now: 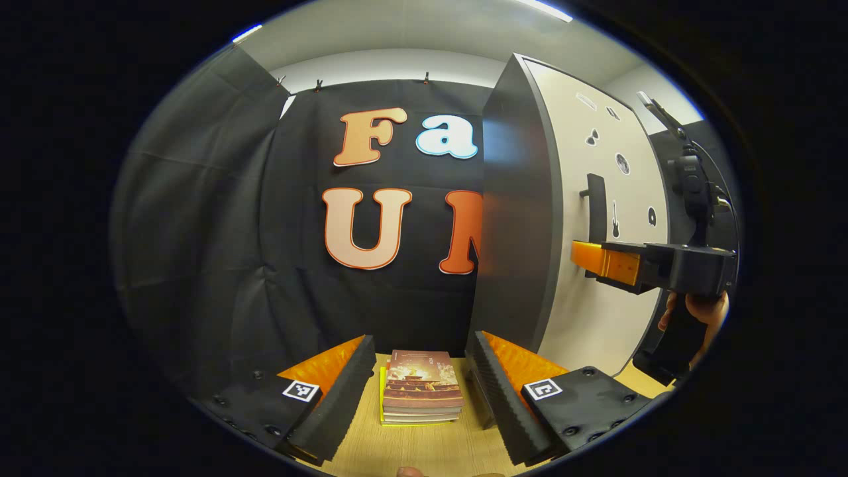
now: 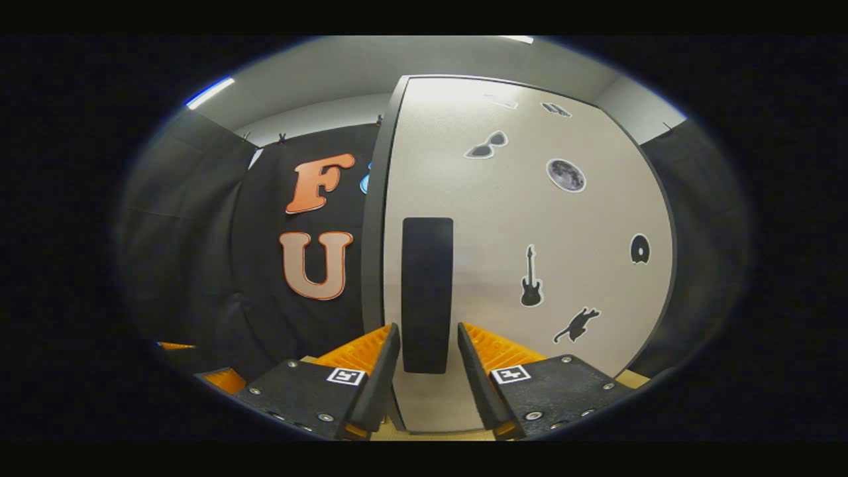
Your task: Open the cabinet door with the right hand, grasp the bottle in the cabinet with the left hand and place it on the coaster, then close the cabinet door with the right hand.
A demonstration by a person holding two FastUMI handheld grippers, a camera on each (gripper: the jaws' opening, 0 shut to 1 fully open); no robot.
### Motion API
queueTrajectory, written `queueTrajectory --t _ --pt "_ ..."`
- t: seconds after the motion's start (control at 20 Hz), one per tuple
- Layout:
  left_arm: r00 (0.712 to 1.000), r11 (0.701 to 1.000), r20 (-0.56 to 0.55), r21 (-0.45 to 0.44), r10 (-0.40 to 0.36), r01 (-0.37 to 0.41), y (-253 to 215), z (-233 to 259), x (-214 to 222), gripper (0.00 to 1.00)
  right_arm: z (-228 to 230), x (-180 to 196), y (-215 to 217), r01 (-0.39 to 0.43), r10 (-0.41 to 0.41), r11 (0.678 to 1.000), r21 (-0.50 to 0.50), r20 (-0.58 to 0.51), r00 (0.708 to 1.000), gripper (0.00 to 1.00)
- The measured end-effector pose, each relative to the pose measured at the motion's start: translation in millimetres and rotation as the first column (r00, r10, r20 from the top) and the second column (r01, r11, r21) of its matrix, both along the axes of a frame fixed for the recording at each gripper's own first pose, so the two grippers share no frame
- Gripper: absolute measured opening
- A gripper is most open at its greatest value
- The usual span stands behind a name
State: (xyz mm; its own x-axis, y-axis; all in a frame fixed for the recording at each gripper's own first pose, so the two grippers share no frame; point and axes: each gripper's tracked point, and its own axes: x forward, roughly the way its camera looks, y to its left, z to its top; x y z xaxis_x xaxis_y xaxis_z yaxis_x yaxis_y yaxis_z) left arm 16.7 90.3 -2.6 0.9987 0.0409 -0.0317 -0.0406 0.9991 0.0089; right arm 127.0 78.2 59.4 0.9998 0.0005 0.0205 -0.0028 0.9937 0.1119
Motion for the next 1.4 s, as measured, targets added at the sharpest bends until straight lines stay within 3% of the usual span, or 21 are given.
queueTrajectory --t 0.15,0.5,0.75,0.8,1.0,1.4 --pt "1.0 1.0 -0.005 -0.01 -0.009 0.009 10 -2 3 0.96 -1 2 1 0.013 -0.012 0.999 0.03 -0.015 1.0 0.37" --pt "0.996 0.996 -0.006 0.021 -0.084 0.084 20 1 22 0.96 -1 -4 0 0.067 -0.066 0.994 0.087 -0.014 0.998 0.17" --pt "0.996 0.995 0.001 0.021 -0.093 0.093 9 3 14 0.96 1 -17 -6 0.076 -0.076 0.993 0.092 -0.006 0.997 0.17" --pt "0.995 0.995 -0.003 0.023 -0.096 0.096 5 2 9 0.99 2 -22 -7 0.064 -0.064 0.993 0.096 0.001 0.998 0.23" --pt "0.998 0.997 0.017 0.032 -0.068 0.067 -9 7 -9 0.94 8 -44 -8 0.004 -0.005 0.996 0.087 0.009 1.0 0.23" --pt "1.0 0.999 0.004 -0.035 -0.004 0.004 -71 -4 -84 0.96 5 -95 -31 -0.141 0.14 0.986 0.088 0.02 0.99 0.2"
